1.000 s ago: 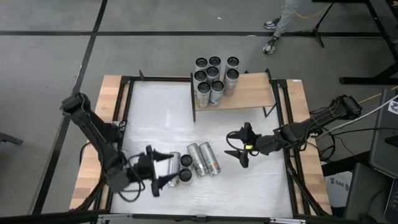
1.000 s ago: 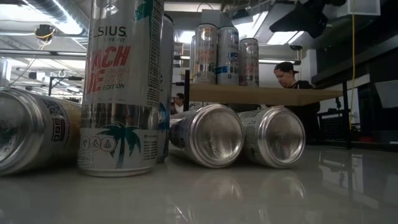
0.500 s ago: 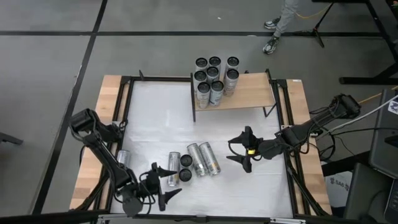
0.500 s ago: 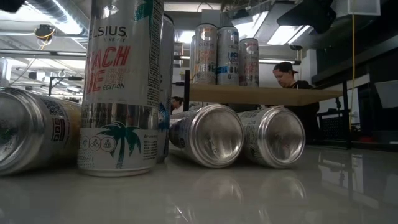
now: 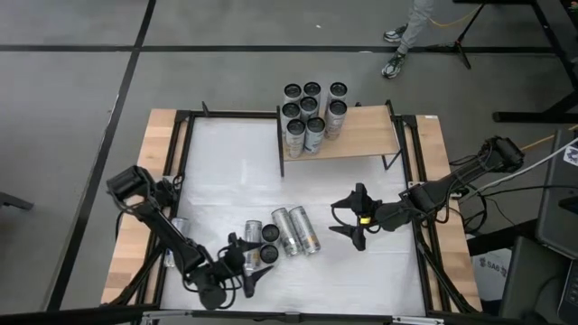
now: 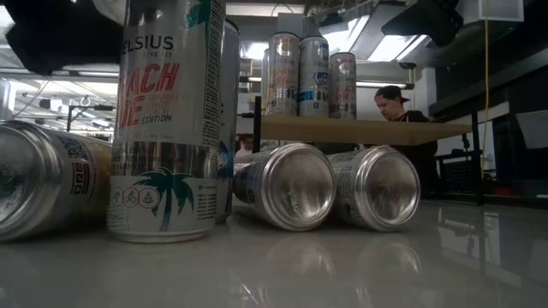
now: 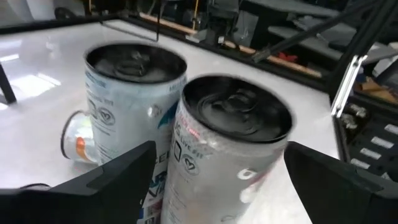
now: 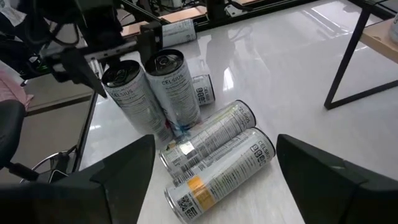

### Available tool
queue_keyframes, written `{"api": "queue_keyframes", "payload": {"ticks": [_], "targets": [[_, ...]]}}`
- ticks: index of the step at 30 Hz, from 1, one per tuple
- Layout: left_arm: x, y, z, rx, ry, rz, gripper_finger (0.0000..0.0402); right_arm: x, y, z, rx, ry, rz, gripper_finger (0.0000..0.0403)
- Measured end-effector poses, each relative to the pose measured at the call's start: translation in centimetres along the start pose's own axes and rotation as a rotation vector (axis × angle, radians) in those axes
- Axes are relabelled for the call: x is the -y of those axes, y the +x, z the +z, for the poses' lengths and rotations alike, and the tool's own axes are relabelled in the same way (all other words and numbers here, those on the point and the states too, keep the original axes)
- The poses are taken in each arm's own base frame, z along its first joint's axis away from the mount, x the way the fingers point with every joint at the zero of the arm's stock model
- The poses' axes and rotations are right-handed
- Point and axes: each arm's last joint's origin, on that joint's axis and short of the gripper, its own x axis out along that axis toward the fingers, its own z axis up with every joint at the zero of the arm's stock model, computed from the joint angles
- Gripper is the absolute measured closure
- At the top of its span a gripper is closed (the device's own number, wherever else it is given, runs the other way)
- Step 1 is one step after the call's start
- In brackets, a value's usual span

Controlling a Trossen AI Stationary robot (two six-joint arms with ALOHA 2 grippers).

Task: Place canned beverage on shelf
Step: Put the pink soda can on the shelf aligned with the other pink soda cans

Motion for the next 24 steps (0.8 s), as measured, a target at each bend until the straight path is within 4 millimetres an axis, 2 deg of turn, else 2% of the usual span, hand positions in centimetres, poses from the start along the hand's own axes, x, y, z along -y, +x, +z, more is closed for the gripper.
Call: {"api": "queue_keyframes", "payload": {"ticks": [7, 11, 16, 24], "targets": [[-0.4, 1.4, 0.1, -0.031, -0.002, 0.010, 0.0053, 0.0, 0.0, 0.0, 0.002, 0.000, -0.003, 0.0079], [-0.5, 2.0, 0.1, -0.104, -0.009, -0.036, 0.0053, 0.0, 0.0, 0.0, 0.003, 0.000, -0.004, 0.0079], [-0.4, 2.3, 0.0, -0.184, -0.009, -0.095, 0.0053, 0.0, 0.0, 0.0, 0.003, 0.000, -0.004, 0.0079], [-0.4, 2.3, 0.0, -0.186, -0.009, -0.097, 0.0053, 0.0, 0.0, 0.0, 0.004, 0.000, -0.006, 0.0079]]}}
